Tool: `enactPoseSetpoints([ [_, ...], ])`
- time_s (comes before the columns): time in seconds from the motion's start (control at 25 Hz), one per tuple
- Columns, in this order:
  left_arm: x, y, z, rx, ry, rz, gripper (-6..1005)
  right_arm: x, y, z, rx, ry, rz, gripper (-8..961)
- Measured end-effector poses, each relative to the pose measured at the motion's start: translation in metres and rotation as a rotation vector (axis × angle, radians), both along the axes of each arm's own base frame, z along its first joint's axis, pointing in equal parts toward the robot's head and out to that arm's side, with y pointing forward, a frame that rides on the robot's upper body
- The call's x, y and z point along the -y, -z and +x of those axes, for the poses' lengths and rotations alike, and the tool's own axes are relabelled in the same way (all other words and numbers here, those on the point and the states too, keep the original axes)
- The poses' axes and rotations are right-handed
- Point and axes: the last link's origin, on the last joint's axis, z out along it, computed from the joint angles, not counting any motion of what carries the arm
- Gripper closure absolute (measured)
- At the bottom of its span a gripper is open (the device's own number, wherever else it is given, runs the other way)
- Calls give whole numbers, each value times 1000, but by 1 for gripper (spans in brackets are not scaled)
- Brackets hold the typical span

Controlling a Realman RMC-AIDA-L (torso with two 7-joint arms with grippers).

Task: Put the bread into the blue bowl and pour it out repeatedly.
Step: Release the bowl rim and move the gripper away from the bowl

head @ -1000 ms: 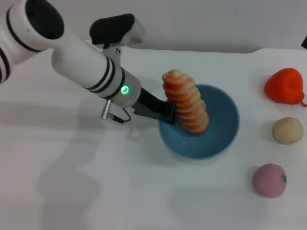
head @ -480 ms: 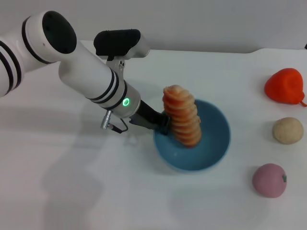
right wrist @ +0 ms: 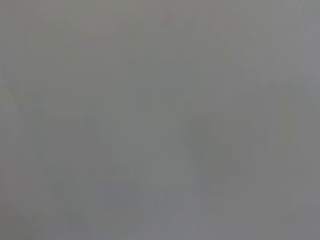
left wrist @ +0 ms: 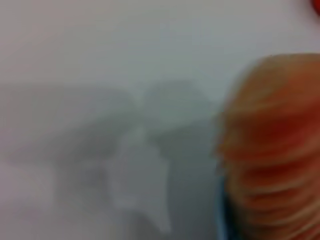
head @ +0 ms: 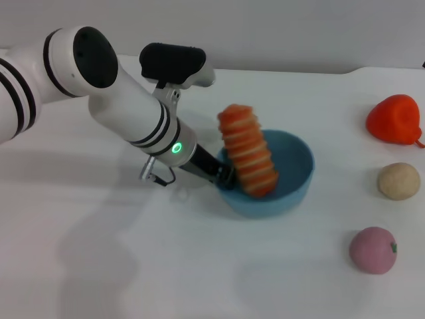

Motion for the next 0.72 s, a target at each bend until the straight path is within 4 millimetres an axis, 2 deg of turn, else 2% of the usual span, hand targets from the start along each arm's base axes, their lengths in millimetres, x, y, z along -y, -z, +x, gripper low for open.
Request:
enactPoseSetpoints([
  [0.12,-2,-2,5,20,17,13,746,0,0,0,0,0,0,505],
  [0.32,-3,-6,14,58,42,28,532,0,0,1,1,2,1,505],
  [0.72,0,-7,11,50,56,5,320,-2,-1,0,2,3,7,505],
])
